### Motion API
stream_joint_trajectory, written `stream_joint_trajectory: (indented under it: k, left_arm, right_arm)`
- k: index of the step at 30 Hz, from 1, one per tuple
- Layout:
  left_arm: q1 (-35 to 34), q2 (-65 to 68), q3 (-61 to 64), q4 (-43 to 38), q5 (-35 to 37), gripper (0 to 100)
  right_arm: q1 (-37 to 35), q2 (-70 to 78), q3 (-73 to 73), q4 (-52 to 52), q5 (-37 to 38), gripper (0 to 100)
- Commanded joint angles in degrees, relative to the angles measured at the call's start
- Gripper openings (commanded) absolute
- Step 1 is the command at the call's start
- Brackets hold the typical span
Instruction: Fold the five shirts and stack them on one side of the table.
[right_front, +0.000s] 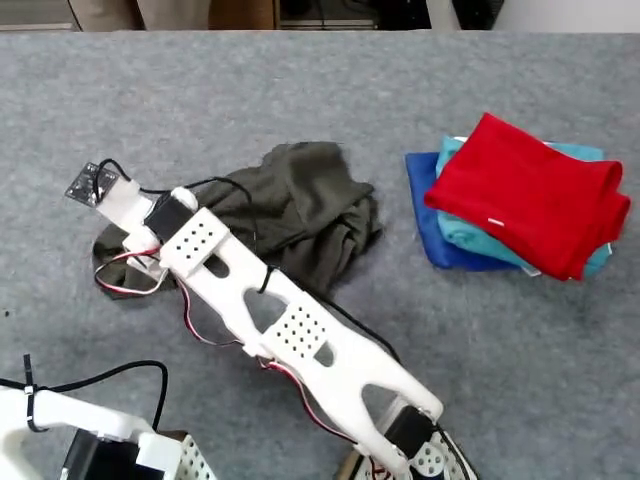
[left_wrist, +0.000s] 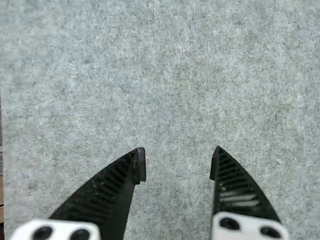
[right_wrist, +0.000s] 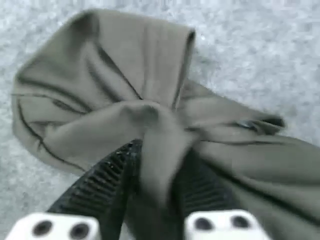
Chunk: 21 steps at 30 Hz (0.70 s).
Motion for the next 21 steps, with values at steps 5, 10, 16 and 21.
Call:
stream_joint_trajectory:
  k: [5,10,16,21]
  left_arm:
    - [-0.6,-1.5,-1.4,-0.2,-0.5,21]
    - [-0.7,-1.5,-1.4,-0.2,-0.5,21]
    - [-0.7,-1.5,-1.4,-0.2,-0.5,21]
    - [-0.9,-1.5,-1.4,-0.2,-0.5,21]
  right_arm:
    - [-0.6,-8.2,-7.6,8.8,-0.5,0.5]
    - [-1.0,-19.3,-7.8,8.9,-0.6,0.5]
    - [-6.8,-33.0,-7.7,8.2,-0.6,0.5]
    - [-13.1,-40.7,-7.6,1.6,-0.6,0.5]
